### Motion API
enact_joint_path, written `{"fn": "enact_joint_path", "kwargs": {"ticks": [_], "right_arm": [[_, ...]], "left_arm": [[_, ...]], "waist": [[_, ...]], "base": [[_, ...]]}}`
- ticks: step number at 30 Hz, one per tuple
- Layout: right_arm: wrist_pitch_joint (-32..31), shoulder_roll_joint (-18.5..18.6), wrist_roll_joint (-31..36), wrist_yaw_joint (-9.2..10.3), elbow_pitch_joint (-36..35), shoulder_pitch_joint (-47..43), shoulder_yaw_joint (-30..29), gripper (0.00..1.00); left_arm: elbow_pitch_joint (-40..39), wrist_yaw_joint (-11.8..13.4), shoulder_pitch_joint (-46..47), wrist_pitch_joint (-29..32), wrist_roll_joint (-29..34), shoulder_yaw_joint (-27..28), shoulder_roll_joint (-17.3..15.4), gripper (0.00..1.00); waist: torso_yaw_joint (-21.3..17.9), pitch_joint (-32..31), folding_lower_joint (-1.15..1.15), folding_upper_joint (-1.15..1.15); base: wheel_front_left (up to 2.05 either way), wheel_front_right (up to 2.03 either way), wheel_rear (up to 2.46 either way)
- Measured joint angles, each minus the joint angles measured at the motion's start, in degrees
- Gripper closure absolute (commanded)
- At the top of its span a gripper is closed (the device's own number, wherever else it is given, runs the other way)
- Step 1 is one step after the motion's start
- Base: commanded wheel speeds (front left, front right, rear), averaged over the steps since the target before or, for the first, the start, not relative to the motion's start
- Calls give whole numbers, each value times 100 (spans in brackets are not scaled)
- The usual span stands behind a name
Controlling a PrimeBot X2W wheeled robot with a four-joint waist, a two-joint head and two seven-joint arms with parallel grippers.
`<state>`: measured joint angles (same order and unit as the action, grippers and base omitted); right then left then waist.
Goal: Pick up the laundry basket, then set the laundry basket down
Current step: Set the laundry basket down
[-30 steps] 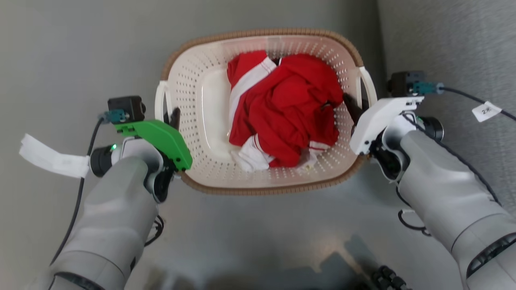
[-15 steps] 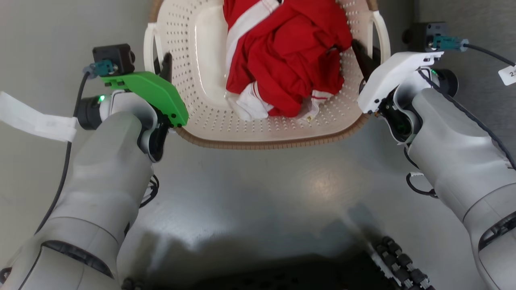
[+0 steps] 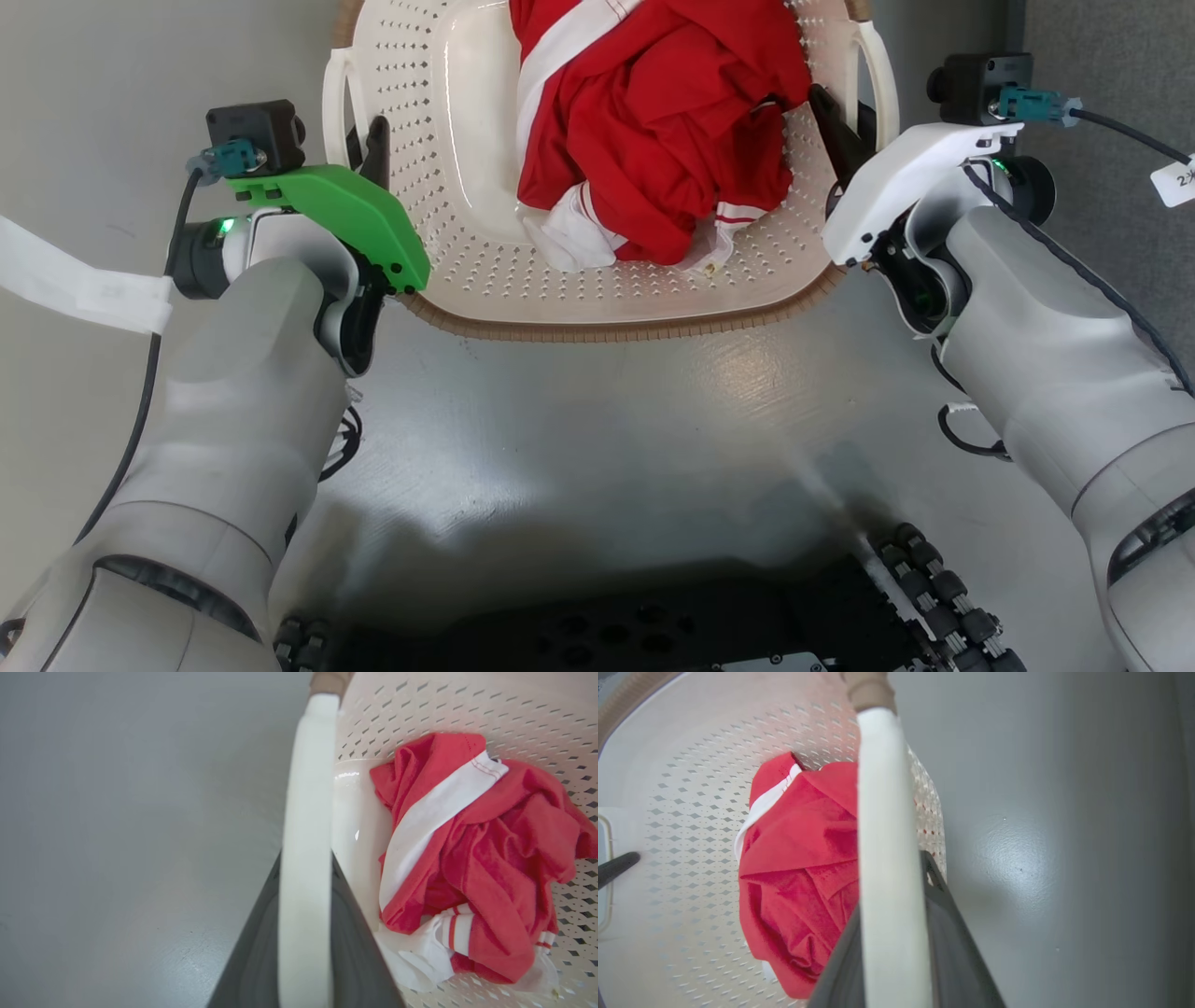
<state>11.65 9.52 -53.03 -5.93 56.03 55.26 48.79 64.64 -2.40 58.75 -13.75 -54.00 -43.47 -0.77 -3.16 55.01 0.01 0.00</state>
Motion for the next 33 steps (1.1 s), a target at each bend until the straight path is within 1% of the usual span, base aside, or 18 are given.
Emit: {"fn": "enact_joint_path", "kwargs": {"ticks": [10,11,12,13,14,15,18,28,33], "right_arm": [[108,30,-52,1,-2,69,134,100],[120,30,-56,1,0,71,140,98],[126,29,-68,1,5,71,149,56],[126,29,-86,0,16,71,157,1],[143,29,-115,-76,27,71,172,0],[145,25,-130,-114,27,71,182,0],[151,-31,-168,-114,82,75,197,0],[201,-51,-252,-114,212,130,257,0],[227,-49,-311,-114,265,126,263,0]], "left_arm": [[11,15,65,-47,42,-5,0,100],[13,14,68,-48,42,-5,0,100],[20,15,68,-49,42,-10,0,100],[24,14,68,-49,42,-15,0,69],[45,14,69,-49,43,-21,-12,0],[64,14,69,-51,43,-23,-22,0],[100,14,73,-52,59,-20,-34,0],[187,13,74,-52,68,-22,-34,0],[238,14,73,-67,185,24,-40,0]], "waist": [[1,69,0,0],[0,76,0,0],[-3,81,0,0],[-5,85,0,0],[-11,89,0,0],[-13,89,-1,0],[-23,81,0,0],[-49,27,0,0],[-41,-95,0,0]], "base": [[0,0,0],[0,0,0],[0,0,0],[0,0,0],[0,0,0],[0,0,0],[0,0,0],[0,0,0],[0,0,0]]}}
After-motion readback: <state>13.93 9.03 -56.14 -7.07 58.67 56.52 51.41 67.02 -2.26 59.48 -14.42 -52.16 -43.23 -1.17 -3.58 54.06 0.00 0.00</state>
